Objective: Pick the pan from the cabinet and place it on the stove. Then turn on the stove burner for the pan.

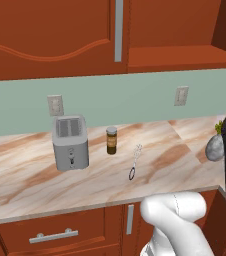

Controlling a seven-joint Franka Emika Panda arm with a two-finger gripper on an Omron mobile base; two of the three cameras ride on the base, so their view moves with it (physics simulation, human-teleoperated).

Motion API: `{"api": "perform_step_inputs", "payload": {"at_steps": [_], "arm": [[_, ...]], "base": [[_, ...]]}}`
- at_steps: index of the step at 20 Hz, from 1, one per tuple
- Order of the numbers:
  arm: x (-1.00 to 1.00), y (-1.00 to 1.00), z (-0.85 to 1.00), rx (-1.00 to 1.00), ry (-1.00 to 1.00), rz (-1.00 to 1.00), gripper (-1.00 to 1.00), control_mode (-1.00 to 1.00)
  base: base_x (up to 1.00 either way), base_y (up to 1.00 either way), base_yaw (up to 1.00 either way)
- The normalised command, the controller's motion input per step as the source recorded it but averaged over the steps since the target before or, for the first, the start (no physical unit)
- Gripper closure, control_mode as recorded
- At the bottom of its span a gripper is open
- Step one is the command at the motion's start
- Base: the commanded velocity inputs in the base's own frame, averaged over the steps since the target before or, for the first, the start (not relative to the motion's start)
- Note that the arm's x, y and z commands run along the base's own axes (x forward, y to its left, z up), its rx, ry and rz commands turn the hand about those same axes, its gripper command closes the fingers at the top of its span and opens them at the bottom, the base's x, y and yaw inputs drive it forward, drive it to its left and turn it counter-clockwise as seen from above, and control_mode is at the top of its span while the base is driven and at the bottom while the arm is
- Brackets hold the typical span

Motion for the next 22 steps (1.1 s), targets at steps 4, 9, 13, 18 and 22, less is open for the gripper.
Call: {"api": "perform_step_inputs", "payload": {"at_steps": [4,9,13,18,22], "arm": [[-0.05,-0.46,-0.03,0.13,0.0,-0.01,-1.0,-1.0],[0.0,-0.51,0.0,0.08,0.03,0.0,-1.0,-1.0],[0.06,-0.39,-0.05,0.02,0.05,0.0,-1.0,-1.0],[-0.07,0.15,-0.12,0.0,-0.06,0.0,-1.0,-1.0],[-0.22,0.99,-0.27,0.0,-0.14,0.0,-1.0,-1.0]], "base": [[0.0,0.0,0.0],[0.0,0.0,0.0],[0.0,0.0,0.0],[0.0,0.0,0.0],[0.0,0.0,0.0]]}}
